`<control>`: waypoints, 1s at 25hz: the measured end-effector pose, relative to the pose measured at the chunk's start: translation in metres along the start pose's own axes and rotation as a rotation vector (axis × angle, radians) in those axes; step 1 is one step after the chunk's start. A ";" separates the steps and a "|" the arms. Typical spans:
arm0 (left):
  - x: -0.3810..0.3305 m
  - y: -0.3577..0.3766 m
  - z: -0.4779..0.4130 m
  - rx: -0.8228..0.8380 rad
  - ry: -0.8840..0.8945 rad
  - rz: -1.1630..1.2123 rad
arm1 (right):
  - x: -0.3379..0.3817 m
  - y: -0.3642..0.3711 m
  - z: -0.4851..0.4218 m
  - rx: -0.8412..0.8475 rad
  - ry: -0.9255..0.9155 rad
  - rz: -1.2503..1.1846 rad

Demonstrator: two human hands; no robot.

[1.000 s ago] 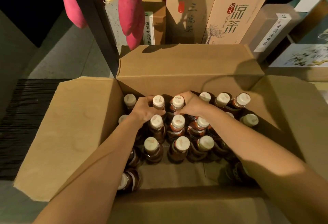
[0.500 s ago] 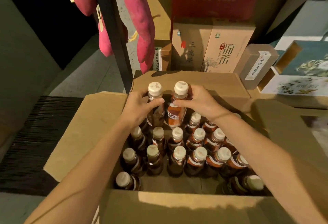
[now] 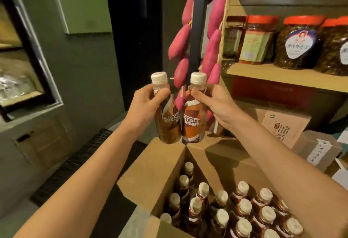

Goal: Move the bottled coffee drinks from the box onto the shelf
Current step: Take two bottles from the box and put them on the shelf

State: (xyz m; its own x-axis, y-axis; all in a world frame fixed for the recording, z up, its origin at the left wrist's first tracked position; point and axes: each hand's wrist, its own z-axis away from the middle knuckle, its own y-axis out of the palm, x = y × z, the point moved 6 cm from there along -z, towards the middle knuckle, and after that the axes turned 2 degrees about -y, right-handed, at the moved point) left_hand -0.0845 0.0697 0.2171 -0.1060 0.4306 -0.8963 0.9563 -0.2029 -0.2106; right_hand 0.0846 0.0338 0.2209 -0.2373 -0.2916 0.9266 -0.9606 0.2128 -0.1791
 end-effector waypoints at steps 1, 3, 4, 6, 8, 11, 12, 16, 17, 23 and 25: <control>-0.002 -0.023 0.002 -0.035 0.000 0.004 | 0.011 0.020 -0.006 0.048 -0.022 -0.018; -0.004 -0.072 0.009 -0.107 -0.002 -0.002 | 0.032 0.066 -0.018 0.136 -0.060 -0.069; -0.004 -0.091 0.014 -0.138 -0.010 -0.014 | 0.041 0.085 -0.021 0.170 -0.080 -0.077; -0.006 -0.151 0.032 -0.237 -0.018 -0.050 | 0.063 0.149 -0.027 0.277 -0.126 -0.077; -0.007 -0.210 0.054 -0.322 -0.041 -0.075 | 0.083 0.212 -0.027 0.372 -0.157 -0.095; -0.008 -0.308 0.093 -0.453 -0.078 -0.128 | 0.114 0.316 -0.021 0.491 -0.192 -0.136; -0.009 -0.340 0.106 -0.482 -0.086 -0.144 | 0.123 0.349 -0.018 0.521 -0.204 -0.143; -0.004 -0.486 0.164 -0.602 -0.150 -0.210 | 0.159 0.493 0.000 0.636 -0.231 -0.168; -0.004 -0.521 0.177 -0.622 -0.154 -0.209 | 0.168 0.527 0.004 0.651 -0.233 -0.177; -0.002 -0.717 0.247 -0.715 -0.171 -0.242 | 0.225 0.732 0.031 0.762 -0.278 -0.271; 0.007 -0.775 0.264 -0.759 -0.183 -0.214 | 0.240 0.797 0.032 0.807 -0.278 -0.286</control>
State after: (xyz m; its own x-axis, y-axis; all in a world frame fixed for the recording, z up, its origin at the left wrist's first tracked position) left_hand -0.8981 -0.0025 0.2707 -0.2879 0.2285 -0.9300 0.8275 0.5482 -0.1214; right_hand -0.7429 0.1032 0.2904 0.1006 -0.4704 0.8767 -0.7731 -0.5916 -0.2288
